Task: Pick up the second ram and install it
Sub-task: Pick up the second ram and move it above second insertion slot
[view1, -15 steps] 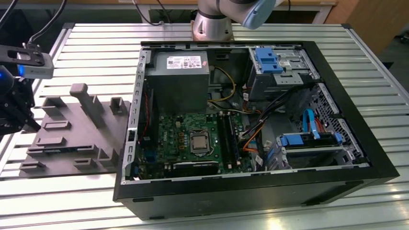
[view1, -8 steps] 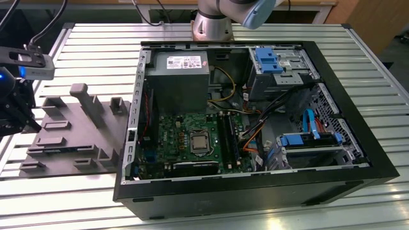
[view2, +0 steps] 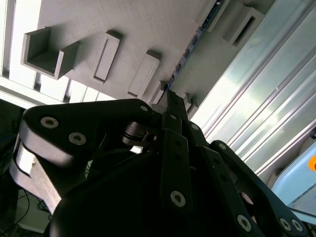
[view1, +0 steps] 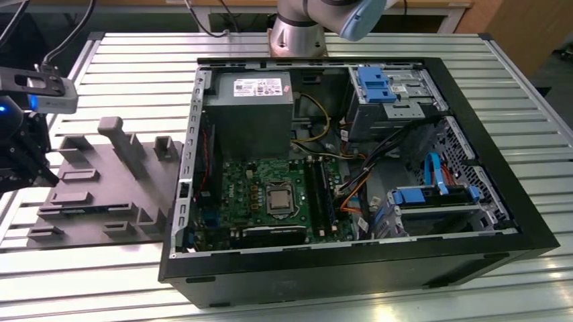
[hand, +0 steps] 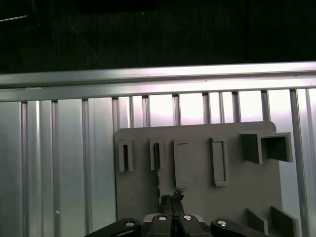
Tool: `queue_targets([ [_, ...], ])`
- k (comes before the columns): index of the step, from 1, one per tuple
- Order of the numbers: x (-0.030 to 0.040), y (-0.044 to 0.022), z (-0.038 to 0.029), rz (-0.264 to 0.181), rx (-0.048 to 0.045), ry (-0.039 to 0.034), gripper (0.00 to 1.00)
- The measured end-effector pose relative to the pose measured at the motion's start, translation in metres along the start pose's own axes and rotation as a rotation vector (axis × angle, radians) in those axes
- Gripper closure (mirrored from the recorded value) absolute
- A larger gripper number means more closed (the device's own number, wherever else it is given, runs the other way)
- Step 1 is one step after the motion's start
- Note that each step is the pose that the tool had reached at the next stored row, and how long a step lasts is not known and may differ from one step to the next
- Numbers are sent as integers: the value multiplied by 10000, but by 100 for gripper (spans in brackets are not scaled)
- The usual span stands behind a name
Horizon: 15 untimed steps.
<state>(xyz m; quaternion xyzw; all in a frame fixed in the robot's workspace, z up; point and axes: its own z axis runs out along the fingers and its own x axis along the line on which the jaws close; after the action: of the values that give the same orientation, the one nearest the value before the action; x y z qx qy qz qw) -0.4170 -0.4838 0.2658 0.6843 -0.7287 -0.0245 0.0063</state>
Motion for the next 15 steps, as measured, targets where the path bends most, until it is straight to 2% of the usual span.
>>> queue_targets([
  [15,1,-2,41,-28,0,1,89],
])
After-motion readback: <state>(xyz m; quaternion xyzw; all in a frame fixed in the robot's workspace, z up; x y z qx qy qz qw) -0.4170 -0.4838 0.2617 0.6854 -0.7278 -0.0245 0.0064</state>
